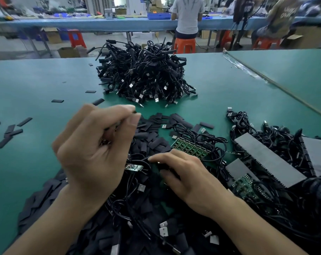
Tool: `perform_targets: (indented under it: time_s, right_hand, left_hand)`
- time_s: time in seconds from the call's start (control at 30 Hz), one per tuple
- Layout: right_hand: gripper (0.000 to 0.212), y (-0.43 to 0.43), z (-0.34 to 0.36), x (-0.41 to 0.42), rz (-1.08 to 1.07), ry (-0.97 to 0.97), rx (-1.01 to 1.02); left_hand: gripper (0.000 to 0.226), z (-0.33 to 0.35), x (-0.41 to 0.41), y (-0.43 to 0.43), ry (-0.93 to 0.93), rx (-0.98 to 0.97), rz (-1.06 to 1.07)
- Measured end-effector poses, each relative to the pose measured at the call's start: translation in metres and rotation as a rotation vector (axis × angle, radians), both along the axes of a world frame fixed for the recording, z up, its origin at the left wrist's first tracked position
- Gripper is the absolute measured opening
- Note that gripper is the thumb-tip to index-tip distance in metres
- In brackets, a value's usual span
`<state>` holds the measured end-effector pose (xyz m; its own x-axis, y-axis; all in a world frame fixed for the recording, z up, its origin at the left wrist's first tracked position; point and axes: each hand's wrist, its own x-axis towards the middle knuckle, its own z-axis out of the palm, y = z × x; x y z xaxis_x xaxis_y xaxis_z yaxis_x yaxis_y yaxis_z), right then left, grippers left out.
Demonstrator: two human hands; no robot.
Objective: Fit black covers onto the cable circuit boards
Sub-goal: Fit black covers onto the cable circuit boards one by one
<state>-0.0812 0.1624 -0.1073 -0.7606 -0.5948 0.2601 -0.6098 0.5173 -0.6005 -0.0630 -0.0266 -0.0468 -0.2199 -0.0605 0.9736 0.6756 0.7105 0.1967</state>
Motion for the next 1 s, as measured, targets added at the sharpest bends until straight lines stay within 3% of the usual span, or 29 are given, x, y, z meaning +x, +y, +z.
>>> perform_targets:
  time_s: [0.1,0.17,0.33,0.5,0.67,0.8,1.0]
  right_hand:
    - [0.028,0.000,0.001,0.001,-0.014,0.042,-0.031]
    - [0.026,0.000,0.003,0.002,-0.005,0.091,0.016]
    - [0.047,-0.002,0.008,0.003,0.002,0.130,0.154]
    - [0.031,-0.002,0.006,-0.001,-0.033,0.066,0.252]
    - [0.060,0.000,0.006,-0.002,-0.035,-0.007,0.315]
    - [0.048,0.001,0.006,-0.002,-0.016,-0.058,0.238]
    - [0.025,-0.002,0.002,-0.004,0.013,-0.062,0.114]
  left_hand:
    - [0.003,0.001,0.002,-0.001,-0.008,-0.168,0.101]
    - [0.011,0.000,0.002,-0.002,-0.048,-0.274,0.213]
    - [0.017,-0.004,0.003,-0.002,-0.455,-0.428,0.329]
    - [0.023,-0.009,0.003,0.003,-0.650,-0.364,0.277]
    - [0.036,-0.009,-0.003,0.001,-0.704,-0.226,0.147]
    - [0.024,-0.007,-0.003,0.002,-0.693,-0.164,0.080]
    - [0.022,-0.014,-0.008,-0.002,-0.870,-0.037,-0.062]
